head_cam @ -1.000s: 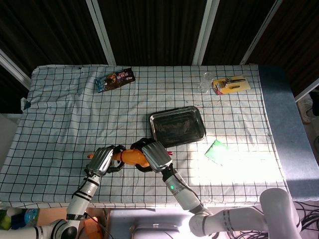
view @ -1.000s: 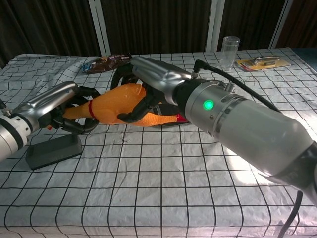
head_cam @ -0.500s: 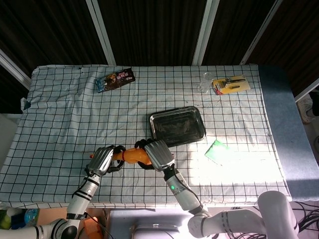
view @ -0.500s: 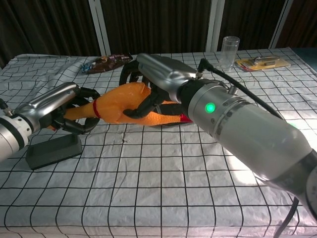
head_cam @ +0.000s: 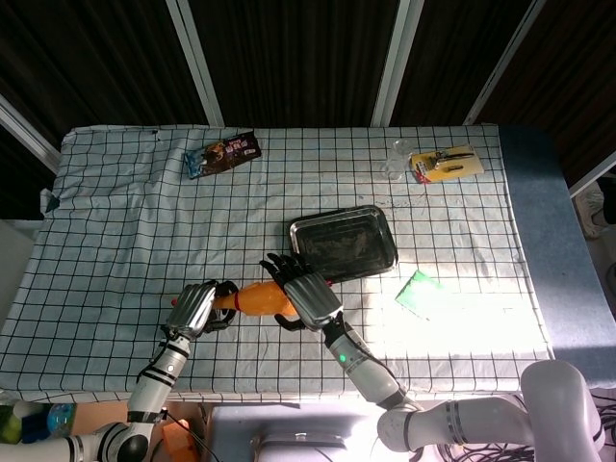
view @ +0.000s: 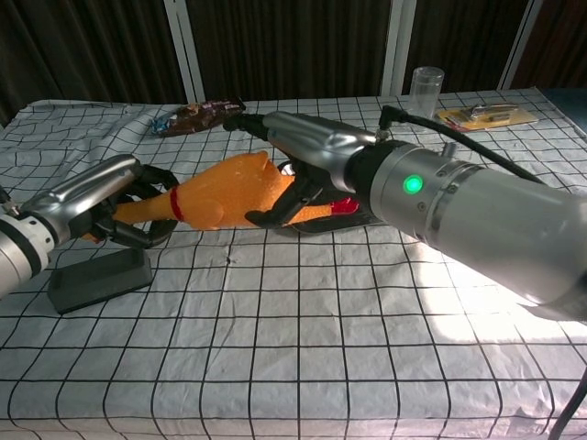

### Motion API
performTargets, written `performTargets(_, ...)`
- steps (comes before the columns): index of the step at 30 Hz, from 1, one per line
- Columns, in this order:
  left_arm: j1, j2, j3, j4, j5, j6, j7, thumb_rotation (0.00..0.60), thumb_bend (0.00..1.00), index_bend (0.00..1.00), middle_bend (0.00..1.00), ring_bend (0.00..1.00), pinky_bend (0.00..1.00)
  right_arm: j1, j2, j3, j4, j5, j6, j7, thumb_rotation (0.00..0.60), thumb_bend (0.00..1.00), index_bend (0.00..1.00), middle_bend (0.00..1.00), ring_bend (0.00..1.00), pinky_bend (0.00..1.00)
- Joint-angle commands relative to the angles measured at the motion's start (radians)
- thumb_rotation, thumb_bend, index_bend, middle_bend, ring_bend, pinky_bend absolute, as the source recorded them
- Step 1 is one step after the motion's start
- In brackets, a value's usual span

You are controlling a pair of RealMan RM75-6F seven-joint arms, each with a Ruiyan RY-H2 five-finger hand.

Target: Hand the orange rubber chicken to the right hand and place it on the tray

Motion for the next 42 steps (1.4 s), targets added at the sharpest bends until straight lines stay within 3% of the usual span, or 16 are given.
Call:
performTargets(1, 0.0, -0.001, 0.001, -0.002, 0.0, 0.0, 0.002, 0.6, 0.79, 0.65, 0.71, 0.46, 0.72, 0.005, 0.006, -0.003, -0.004, 0.023, 0.002, -0.016, 0.6, 0.23, 0.0, 0.0, 0.0, 0.0)
performTargets(7, 0.002, -0.002, 0.006, -0.009, 0.008, 0.008, 0.014, 0.6, 0.79, 0.65, 0.71, 0.46, 0.72, 0.018, -0.009, -0.013, 0.01, 0.06, 0.018, -0.062, 0.6, 0.23, 0.0, 0.03, 0.0, 0.0)
performTargets(9, 0.003, -0.001, 0.007, -0.011, 0.01, 0.012, 0.017, 0.6, 0.79, 0.65, 0.71, 0.46, 0.72, 0.016, -0.034, -0.014, 0.031, 0.046, 0.048, -0.064, 0.6, 0.26, 0.0, 0.16, 0.0, 0.0)
performTargets(12, 0.004, 0.001, 0.006, -0.014, 0.008, 0.011, 0.016, 0.6, 0.79, 0.65, 0.71, 0.46, 0.72, 0.009, -0.084, -0.013, 0.069, 0.018, 0.104, -0.058, 0.6, 0.4, 0.01, 0.55, 0.17, 0.0)
performTargets(14, 0.005, 0.002, 0.006, -0.014, 0.006, 0.011, 0.016, 0.6, 0.79, 0.65, 0.71, 0.46, 0.72, 0.003, -0.116, -0.009, 0.103, -0.026, 0.146, -0.042, 0.6, 0.51, 0.16, 0.77, 0.38, 0.04)
performTargets(16, 0.006, 0.003, 0.005, -0.015, 0.006, 0.012, 0.016, 0.6, 0.79, 0.65, 0.71, 0.46, 0.72, -0.001, -0.136, -0.011, 0.124, -0.05, 0.165, -0.03, 0.6, 0.55, 0.37, 0.86, 0.53, 0.09)
performTargets(20, 0.006, 0.007, 0.006, -0.018, 0.007, 0.013, 0.019, 0.6, 0.79, 0.65, 0.72, 0.46, 0.72, -0.008, -0.155, -0.012, 0.152, -0.096, 0.185, -0.013, 0.6, 0.57, 0.86, 0.89, 0.64, 0.16)
performTargets(22, 0.006, 0.008, 0.006, -0.018, 0.006, 0.011, 0.02, 0.6, 0.79, 0.65, 0.72, 0.46, 0.72, -0.012, -0.158, -0.013, 0.159, -0.116, 0.191, -0.005, 0.6, 0.57, 0.97, 0.9, 0.68, 0.19)
performTargets(29, 0.005, 0.004, 0.007, -0.011, 0.009, 0.012, 0.026, 0.6, 0.78, 0.65, 0.71, 0.46, 0.71, -0.026, -0.155, -0.012, 0.167, -0.144, 0.198, -0.015, 0.6, 0.55, 1.0, 0.9, 0.71, 0.21)
performTargets(31, 0.007, 0.001, 0.005, -0.005, 0.006, 0.02, 0.033, 0.6, 0.76, 0.64, 0.7, 0.45, 0.66, -0.029, -0.152, -0.008, 0.164, -0.15, 0.201, -0.017, 0.6, 0.54, 1.0, 0.9, 0.71, 0.21)
performTargets(32, 0.008, -0.003, 0.004, 0.002, 0.006, 0.026, 0.039, 0.6, 0.74, 0.61, 0.67, 0.44, 0.58, -0.031, -0.149, -0.005, 0.162, -0.156, 0.204, -0.017, 0.6, 0.54, 1.0, 0.9, 0.71, 0.21)
performTargets(33, 0.007, -0.002, 0.006, 0.008, 0.008, 0.025, 0.044, 0.6, 0.71, 0.57, 0.63, 0.42, 0.52, -0.034, -0.146, -0.002, 0.159, -0.159, 0.206, -0.015, 0.6, 0.54, 1.0, 0.9, 0.71, 0.21)
performTargets(35, 0.001, 0.014, 0.012, 0.017, 0.005, 0.004, 0.053, 0.6, 0.59, 0.28, 0.42, 0.3, 0.31, -0.04, -0.136, 0.005, 0.147, -0.163, 0.209, -0.01, 0.6, 0.54, 1.0, 0.9, 0.71, 0.21)
performTargets(37, -0.001, 0.026, 0.01, 0.017, 0.004, -0.009, 0.035, 0.6, 0.52, 0.07, 0.25, 0.18, 0.19, -0.044, -0.124, 0.01, 0.138, -0.167, 0.21, -0.011, 0.6, 0.54, 1.0, 0.9, 0.71, 0.21)
performTargets(38, -0.001, 0.031, 0.007, 0.019, 0.009, -0.01, 0.015, 0.6, 0.49, 0.01, 0.18, 0.12, 0.14, -0.048, -0.117, 0.011, 0.132, -0.169, 0.212, -0.011, 0.6, 0.54, 1.0, 0.9, 0.71, 0.21)
performTargets(42, 0.005, 0.061, 0.007, 0.047, 0.084, 0.012, -0.114, 0.6, 0.44, 0.0, 0.01, 0.01, 0.05, -0.073, -0.061, 0.011, 0.097, -0.186, 0.218, 0.009, 0.6, 0.54, 1.0, 0.9, 0.72, 0.23)
